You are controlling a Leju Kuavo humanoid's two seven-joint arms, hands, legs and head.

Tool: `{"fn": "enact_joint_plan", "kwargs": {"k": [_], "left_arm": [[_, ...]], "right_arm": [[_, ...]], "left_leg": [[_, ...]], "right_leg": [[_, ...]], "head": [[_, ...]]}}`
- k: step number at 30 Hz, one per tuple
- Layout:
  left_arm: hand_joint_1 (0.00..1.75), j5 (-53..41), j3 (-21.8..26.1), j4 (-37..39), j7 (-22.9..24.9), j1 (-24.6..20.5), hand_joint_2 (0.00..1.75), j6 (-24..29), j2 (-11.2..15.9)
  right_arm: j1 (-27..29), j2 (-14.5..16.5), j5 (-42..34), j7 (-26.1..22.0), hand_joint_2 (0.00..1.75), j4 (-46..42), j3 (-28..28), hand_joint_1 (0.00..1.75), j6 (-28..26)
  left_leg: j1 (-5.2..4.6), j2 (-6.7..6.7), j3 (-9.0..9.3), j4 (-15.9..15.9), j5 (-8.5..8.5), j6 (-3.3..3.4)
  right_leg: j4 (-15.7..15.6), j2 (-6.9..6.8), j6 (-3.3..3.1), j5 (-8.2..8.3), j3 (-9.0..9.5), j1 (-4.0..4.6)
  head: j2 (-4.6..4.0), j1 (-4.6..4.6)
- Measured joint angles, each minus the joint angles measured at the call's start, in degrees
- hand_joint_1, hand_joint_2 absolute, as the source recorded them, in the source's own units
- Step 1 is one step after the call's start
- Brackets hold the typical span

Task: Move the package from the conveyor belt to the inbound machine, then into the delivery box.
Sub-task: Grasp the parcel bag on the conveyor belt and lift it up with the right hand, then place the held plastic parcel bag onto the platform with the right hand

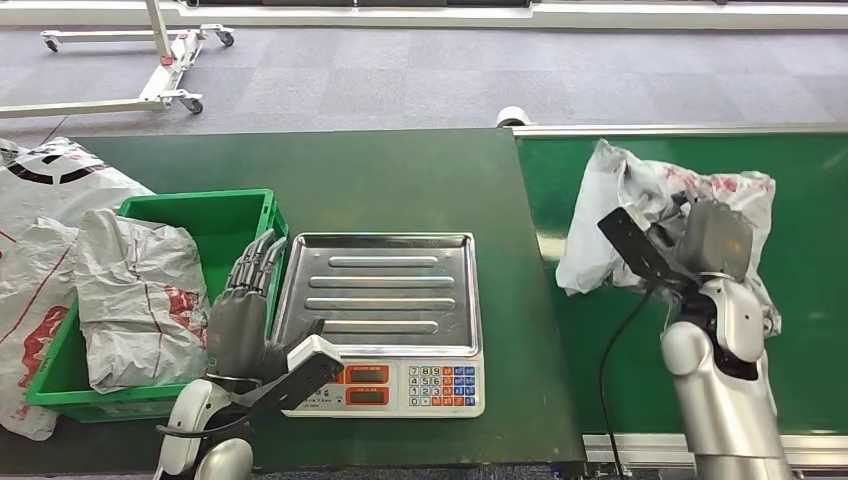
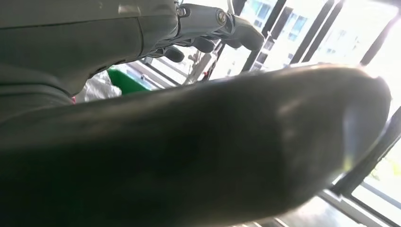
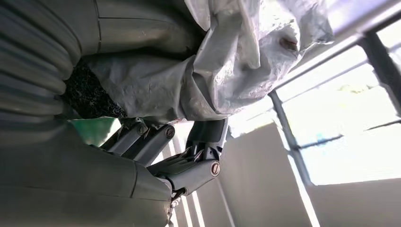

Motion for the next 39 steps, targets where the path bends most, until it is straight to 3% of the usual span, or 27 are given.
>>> {"fn": "enact_joint_plan", "kwargs": {"k": [8,13,16,21,30,34,39], "left_arm": [[0.00,-4.8,0.0,0.0,0.9,-0.5,0.00,4.7,1.3],[0.00,-7.0,0.0,0.1,2.1,-1.1,0.00,6.1,1.8],[0.00,-13.2,0.0,0.4,5.0,-2.0,0.00,8.0,2.3],[0.00,-26.1,-0.2,1.3,11.1,-4.5,0.00,10.5,3.3],[0.00,-27.4,-0.6,0.4,15.8,-7.7,0.00,6.3,6.0],[0.00,-27.5,-0.6,0.2,17.3,-7.9,0.00,6.2,8.1],[0.00,-27.5,-0.6,-0.1,17.7,-7.9,0.00,6.2,9.4]], "right_arm": [[-13.2,-2.4,0.4,0.0,1.75,3.2,12.0,1.75,2.2],[-16.9,-2.4,0.2,0.0,1.75,5.3,16.6,1.75,2.6],[-19.0,-1.5,-0.3,-1.5,1.75,7.8,19.9,1.75,3.7],[-21.1,4.8,-3.8,-2.5,1.75,16.2,27.5,1.75,3.6],[-19.2,18.8,-13.8,-5.1,1.75,25.0,35.1,1.75,4.8],[-17.1,22.1,-15.4,-5.1,1.75,23.2,38.3,1.75,6.7],[-16.4,23.7,-16.0,-4.6,1.75,21.8,40.0,1.75,7.4]], "left_leg": [[0.01,-0.42,-0.17,0.0,0.21,-0.07],[0.00,-0.67,-0.29,0.0,0.31,-0.05],[0.01,-0.66,-0.34,0.0,0.33,-0.05],[0.06,-0.65,-0.27,0.0,0.40,-0.14],[0.11,-0.66,-0.39,0.0,0.48,-0.28],[0.11,-0.65,-0.46,0.0,0.48,-0.28],[0.08,-0.67,-0.50,0.0,0.49,-0.28]], "right_leg": [[0.0,-0.38,-0.02,0.07,-0.18,0.01],[0.1,-0.61,-0.02,0.08,-0.17,0.01],[0.1,-0.65,-0.03,0.09,-0.18,0.01],[0.1,-0.60,-0.09,0.11,-0.22,0.08],[0.3,-0.59,-0.22,0.11,-0.45,0.15],[0.3,-0.60,-0.24,0.10,-0.55,0.16],[0.3,-0.64,-0.24,0.13,-0.55,0.18]], "head": [[0.00,0.00],[0.00,0.00],[0.00,0.01],[0.00,-0.01],[0.00,-0.01],[0.00,-0.02],[0.00,-0.01]]}}
